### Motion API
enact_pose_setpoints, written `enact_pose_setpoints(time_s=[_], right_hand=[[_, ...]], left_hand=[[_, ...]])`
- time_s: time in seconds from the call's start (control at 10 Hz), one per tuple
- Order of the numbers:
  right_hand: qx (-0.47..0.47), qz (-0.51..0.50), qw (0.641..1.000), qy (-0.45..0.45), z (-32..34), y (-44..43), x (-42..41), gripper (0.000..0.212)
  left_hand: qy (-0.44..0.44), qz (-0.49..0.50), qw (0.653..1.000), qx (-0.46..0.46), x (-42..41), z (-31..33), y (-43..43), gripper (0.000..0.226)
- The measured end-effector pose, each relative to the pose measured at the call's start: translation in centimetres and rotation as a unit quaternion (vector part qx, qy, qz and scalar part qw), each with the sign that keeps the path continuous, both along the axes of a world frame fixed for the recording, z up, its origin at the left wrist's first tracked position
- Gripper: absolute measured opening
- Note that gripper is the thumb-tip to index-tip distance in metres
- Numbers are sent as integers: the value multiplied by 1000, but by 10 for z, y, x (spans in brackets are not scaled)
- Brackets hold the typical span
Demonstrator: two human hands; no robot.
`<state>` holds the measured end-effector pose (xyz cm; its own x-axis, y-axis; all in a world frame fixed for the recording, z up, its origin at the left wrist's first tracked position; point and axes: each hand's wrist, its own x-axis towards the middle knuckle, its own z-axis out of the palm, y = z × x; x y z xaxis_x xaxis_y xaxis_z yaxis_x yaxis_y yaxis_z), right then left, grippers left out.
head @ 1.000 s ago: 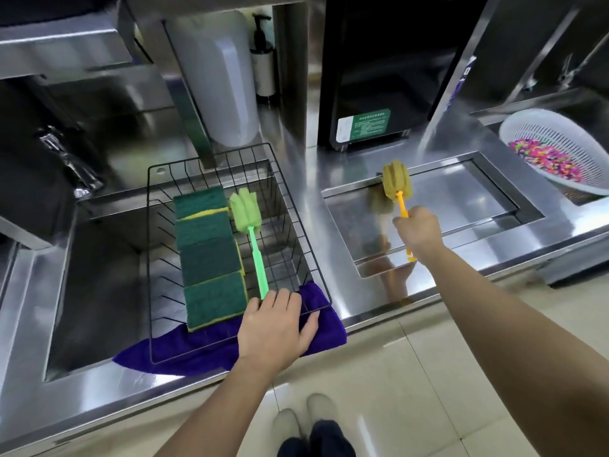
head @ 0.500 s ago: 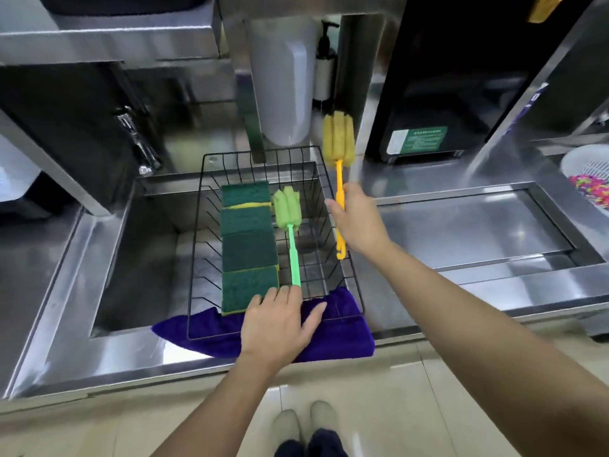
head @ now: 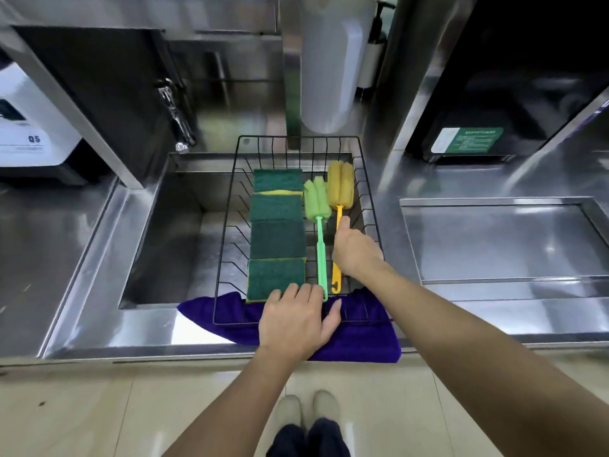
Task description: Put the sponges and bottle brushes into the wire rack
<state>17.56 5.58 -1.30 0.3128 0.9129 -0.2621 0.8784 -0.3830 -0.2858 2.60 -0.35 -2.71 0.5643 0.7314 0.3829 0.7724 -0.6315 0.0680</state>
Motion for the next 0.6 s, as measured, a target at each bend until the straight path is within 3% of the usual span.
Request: enact_pose_setpoints(time_s=[0.3,0.5,0.6], right_hand=[[-60,-6,998,23,6,3,1,29],[-11,-27,993,112,36,4,11,31],[27,-22,980,198,67,7,20,31]], left_hand=[[-2,-8,1000,5,0,-2,1,41],[33,-9,998,-52,-1,7,0,46],[-8,4,993,-121,-1,16,-3,52]])
